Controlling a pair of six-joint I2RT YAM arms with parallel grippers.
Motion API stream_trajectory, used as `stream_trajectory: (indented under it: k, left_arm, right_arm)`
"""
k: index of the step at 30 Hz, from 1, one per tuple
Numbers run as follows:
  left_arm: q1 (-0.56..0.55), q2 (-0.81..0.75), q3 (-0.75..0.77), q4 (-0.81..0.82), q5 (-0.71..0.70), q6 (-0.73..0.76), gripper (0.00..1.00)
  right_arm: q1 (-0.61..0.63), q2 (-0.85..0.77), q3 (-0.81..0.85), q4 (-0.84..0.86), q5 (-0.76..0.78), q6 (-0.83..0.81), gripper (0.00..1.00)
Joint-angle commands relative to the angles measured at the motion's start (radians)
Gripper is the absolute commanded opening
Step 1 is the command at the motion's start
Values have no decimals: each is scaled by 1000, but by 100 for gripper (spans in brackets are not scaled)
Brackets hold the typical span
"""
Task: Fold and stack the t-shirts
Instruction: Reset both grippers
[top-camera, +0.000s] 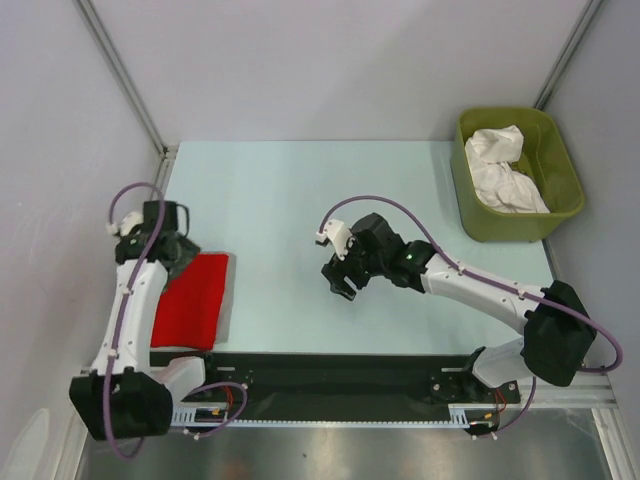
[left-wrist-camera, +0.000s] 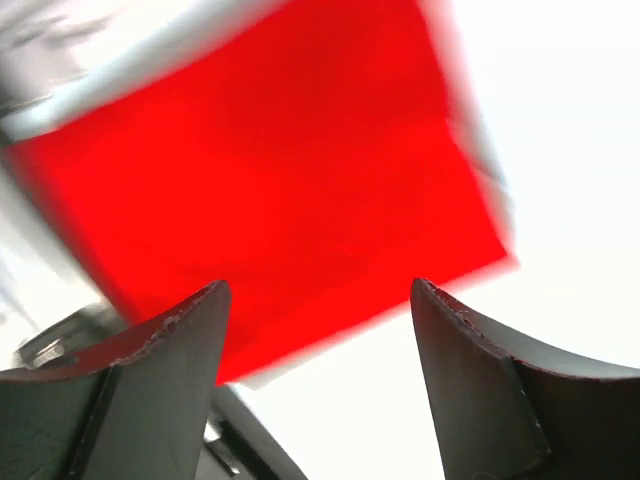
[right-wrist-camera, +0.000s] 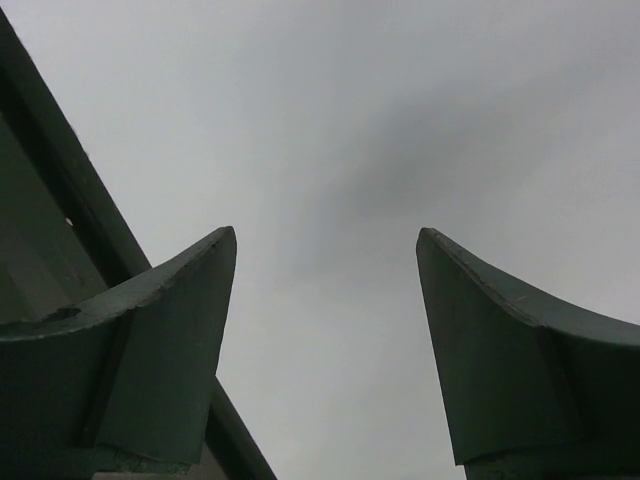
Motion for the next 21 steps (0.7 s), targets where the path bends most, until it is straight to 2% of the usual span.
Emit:
stream_trajectory:
  k: [1, 4, 5, 6, 7, 8, 10, 11, 12, 13, 15, 16, 17, 18, 19, 20, 21]
  left_arm:
    - [-196, 67, 64, 144, 157, 65, 78]
    - [-355, 81, 15, 367, 351, 86, 79]
    - [-383, 80, -48, 494, 492, 76, 79]
    - [-430, 78, -92, 568, 552, 66, 79]
    - [-449, 74, -181, 692, 600, 17, 80]
    - [-469, 69, -233, 760, 655, -11, 81]
    - [-512, 58, -347, 936, 806, -87, 82]
    - [-521, 43, -454, 1103, 836, -112, 82]
    - [-539, 37, -511, 1188, 893, -132, 82]
    - [-544, 26, -610, 1350, 919, -175, 86]
    - [-544, -6, -706, 1521, 965, -215, 87]
    - [-544, -15, -752, 1714, 1005, -271, 87]
    - [-544, -21, -837, 1811, 1018, -305, 88]
    - [-544, -31, -876, 1898, 1024, -341, 87]
    - [-543, -31, -940, 2068, 1039, -402, 88]
    - [-535, -25, -965, 2148, 1050, -427, 88]
    - [-517, -2, -988, 2226, 1062, -453, 88]
  right_arm:
    - [3, -21, -22, 89, -40, 120, 77]
    - [-3, -90, -117, 186, -47, 254, 79]
    - [-6, -113, -154, 218, -42, 292, 79]
    - [-14, -167, -189, 287, -33, 380, 81]
    - [-18, -195, -271, 322, -25, 424, 84]
    - [-24, -221, -310, 355, -14, 477, 99]
    - [-50, -307, -390, 447, 33, 623, 100]
    - [-58, -339, -469, 474, 50, 669, 100]
    - [-72, -369, -522, 529, 97, 715, 100]
    - [-70, -437, -568, 556, 137, 836, 100]
    - [-73, -507, -723, 656, 202, 959, 100]
    - [-74, -551, -769, 687, 246, 1004, 100]
    - [-74, -637, -810, 701, 271, 1072, 100]
    - [-74, -692, -858, 683, 347, 1104, 100]
    - [-61, -744, -890, 673, 390, 1143, 100]
    - [-60, -843, -918, 648, 433, 1283, 100]
    - [-58, -890, -976, 581, 497, 1353, 100]
